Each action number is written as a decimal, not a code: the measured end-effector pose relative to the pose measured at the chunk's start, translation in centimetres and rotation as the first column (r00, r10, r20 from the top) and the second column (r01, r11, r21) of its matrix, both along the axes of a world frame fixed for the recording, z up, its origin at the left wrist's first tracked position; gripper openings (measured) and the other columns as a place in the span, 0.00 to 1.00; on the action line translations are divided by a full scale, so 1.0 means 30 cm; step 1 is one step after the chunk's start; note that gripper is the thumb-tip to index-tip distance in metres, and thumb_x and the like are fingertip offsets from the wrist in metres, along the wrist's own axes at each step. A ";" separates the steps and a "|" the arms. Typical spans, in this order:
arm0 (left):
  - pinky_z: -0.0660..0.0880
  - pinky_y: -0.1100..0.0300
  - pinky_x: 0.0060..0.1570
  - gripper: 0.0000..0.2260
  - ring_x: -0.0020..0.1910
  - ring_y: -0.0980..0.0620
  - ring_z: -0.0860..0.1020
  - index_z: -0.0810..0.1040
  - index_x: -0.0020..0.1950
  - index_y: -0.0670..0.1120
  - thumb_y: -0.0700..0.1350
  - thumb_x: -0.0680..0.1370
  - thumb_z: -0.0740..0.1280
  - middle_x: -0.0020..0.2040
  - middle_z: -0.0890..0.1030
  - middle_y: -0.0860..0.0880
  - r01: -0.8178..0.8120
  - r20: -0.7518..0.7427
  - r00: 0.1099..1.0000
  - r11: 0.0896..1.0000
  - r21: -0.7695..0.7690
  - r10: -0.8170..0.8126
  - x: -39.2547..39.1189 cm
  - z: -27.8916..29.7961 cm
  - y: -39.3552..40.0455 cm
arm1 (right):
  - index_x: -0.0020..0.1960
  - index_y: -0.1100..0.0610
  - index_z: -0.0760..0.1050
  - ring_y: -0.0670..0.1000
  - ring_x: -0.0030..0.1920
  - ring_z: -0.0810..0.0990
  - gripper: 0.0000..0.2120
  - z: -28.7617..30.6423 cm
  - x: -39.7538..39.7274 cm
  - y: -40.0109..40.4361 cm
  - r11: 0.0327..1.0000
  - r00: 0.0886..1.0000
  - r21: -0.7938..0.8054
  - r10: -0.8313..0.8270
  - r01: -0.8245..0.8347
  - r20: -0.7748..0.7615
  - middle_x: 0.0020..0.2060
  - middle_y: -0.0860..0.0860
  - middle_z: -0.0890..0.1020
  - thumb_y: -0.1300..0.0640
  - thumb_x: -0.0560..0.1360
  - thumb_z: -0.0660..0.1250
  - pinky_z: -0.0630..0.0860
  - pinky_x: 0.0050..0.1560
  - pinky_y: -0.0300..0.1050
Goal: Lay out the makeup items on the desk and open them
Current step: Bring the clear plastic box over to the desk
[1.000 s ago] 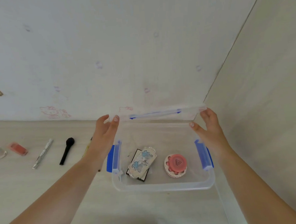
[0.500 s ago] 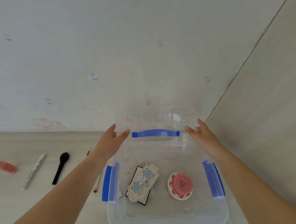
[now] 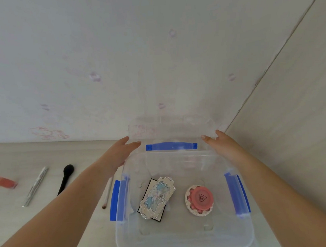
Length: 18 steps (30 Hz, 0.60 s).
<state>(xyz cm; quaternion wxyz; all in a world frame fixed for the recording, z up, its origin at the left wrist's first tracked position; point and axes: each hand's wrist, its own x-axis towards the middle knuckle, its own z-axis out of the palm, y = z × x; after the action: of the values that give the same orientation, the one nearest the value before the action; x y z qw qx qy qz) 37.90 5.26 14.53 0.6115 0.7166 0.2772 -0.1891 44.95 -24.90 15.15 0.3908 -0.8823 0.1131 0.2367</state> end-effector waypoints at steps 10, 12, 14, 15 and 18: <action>0.74 0.62 0.58 0.11 0.56 0.59 0.78 0.77 0.58 0.52 0.44 0.76 0.67 0.55 0.81 0.57 -0.232 0.529 0.844 0.950 0.210 0.089 -0.082 0.133 -0.083 | 0.66 0.47 0.70 0.44 0.64 0.71 0.20 0.108 -0.112 -0.002 0.988 0.884 0.145 -0.028 -0.046 0.467 0.65 0.44 0.73 0.50 0.75 0.67 0.67 0.62 0.38; 0.75 0.71 0.48 0.08 0.46 0.64 0.81 0.80 0.49 0.53 0.39 0.75 0.68 0.45 0.83 0.60 -0.173 0.607 0.793 0.975 0.136 0.057 -0.134 0.195 -0.121 | 0.55 0.46 0.78 0.41 0.57 0.78 0.11 0.164 -0.162 0.000 0.948 0.874 0.292 -0.035 -0.124 0.485 0.55 0.42 0.80 0.58 0.75 0.68 0.72 0.57 0.32; 0.74 0.74 0.44 0.09 0.43 0.63 0.81 0.80 0.46 0.51 0.36 0.74 0.69 0.43 0.84 0.57 -0.045 0.615 0.788 0.995 0.093 -0.022 -0.182 0.227 -0.164 | 0.49 0.48 0.80 0.39 0.50 0.81 0.11 0.202 -0.208 0.009 0.901 0.899 0.382 0.018 -0.204 0.437 0.49 0.43 0.83 0.63 0.74 0.68 0.74 0.49 0.28; 0.74 0.73 0.44 0.09 0.43 0.62 0.81 0.80 0.46 0.50 0.36 0.74 0.69 0.44 0.84 0.56 0.022 0.603 0.795 0.996 0.087 -0.070 -0.200 0.228 -0.186 | 0.48 0.48 0.81 0.39 0.48 0.82 0.11 0.209 -0.229 0.014 0.886 0.904 0.395 0.058 -0.242 0.423 0.47 0.43 0.84 0.64 0.74 0.69 0.74 0.47 0.27; 0.77 0.64 0.50 0.09 0.45 0.59 0.82 0.79 0.45 0.52 0.37 0.73 0.70 0.47 0.83 0.55 0.216 0.474 0.837 0.961 0.171 -0.273 -0.224 0.180 -0.246 | 0.46 0.48 0.80 0.38 0.45 0.82 0.11 0.192 -0.280 0.031 0.876 0.910 0.362 0.175 -0.318 0.376 0.45 0.42 0.84 0.64 0.73 0.69 0.75 0.47 0.29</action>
<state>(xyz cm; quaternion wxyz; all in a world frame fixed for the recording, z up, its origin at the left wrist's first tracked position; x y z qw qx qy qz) 31.18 -2.11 19.94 0.5920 0.8032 0.0281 -0.0606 36.55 -23.98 20.93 0.5487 -0.8130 -0.1220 0.1519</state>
